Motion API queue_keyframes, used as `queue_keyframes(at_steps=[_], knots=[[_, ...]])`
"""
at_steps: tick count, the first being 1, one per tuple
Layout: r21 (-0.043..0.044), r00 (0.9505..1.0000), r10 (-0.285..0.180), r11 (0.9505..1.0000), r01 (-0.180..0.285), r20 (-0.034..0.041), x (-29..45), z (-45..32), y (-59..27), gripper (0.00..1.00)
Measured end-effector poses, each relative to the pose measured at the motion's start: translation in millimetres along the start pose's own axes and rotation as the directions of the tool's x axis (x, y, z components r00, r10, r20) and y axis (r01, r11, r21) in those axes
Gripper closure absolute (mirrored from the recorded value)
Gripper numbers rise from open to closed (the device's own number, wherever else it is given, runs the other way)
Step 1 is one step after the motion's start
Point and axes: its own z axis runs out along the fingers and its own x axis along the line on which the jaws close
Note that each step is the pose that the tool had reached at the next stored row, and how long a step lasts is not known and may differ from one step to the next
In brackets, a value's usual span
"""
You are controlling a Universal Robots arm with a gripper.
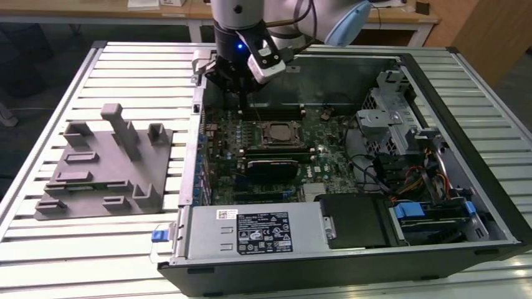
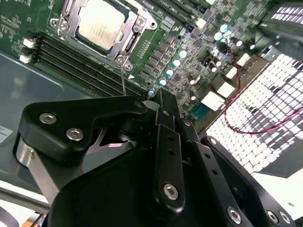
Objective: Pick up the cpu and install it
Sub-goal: 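Install the first cpu locking lever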
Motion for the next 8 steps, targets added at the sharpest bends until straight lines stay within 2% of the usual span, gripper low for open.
queue_keyframes(at_steps=[8], knots=[[0.0001, 1.0, 0.0, 1.0, 0.0, -0.0002, 0.3, 11.5, 3.1, 0.89]])
